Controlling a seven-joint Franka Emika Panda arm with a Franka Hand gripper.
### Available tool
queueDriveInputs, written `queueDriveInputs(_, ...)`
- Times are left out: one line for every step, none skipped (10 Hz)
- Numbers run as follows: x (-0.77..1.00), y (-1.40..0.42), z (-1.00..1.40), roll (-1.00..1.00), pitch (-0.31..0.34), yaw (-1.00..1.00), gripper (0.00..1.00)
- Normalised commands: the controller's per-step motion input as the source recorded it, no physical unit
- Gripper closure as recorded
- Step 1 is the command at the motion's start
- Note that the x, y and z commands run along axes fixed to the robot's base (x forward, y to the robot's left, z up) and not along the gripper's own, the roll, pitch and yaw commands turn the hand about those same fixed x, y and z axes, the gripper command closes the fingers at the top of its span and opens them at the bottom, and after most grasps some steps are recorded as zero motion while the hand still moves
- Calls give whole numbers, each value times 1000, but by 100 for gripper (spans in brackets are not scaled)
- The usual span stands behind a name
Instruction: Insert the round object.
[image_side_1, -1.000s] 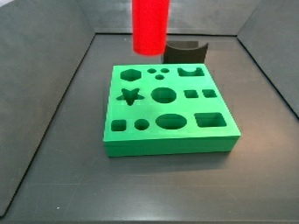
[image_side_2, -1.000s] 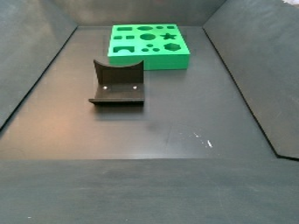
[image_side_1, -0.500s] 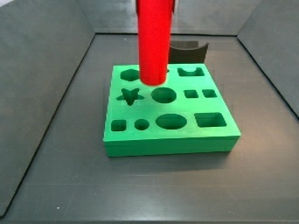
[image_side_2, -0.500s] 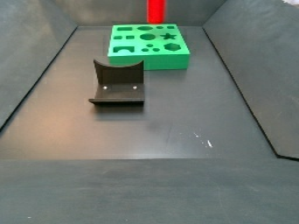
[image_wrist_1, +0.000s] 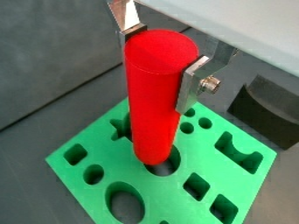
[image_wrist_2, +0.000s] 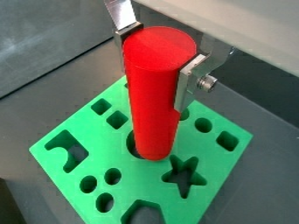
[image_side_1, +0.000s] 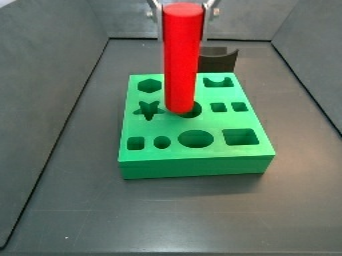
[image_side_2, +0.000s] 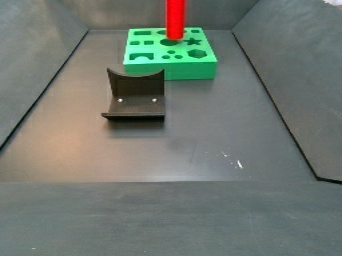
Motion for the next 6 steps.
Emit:
queueDriveInputs(266, 89, -346, 26, 0, -26, 100)
queueDriveInputs(249, 46, -314, 10, 0, -29, 100)
queueDriveInputs(297, 9, -309, 0, 0, -69, 100)
queueDriveInputs(380, 31, -326, 0, 0, -86, 100)
queueDriveInputs(340, 66, -354, 33, 0, -51, 100)
queueDriveInputs(100, 51, -340, 81, 0, -51, 100)
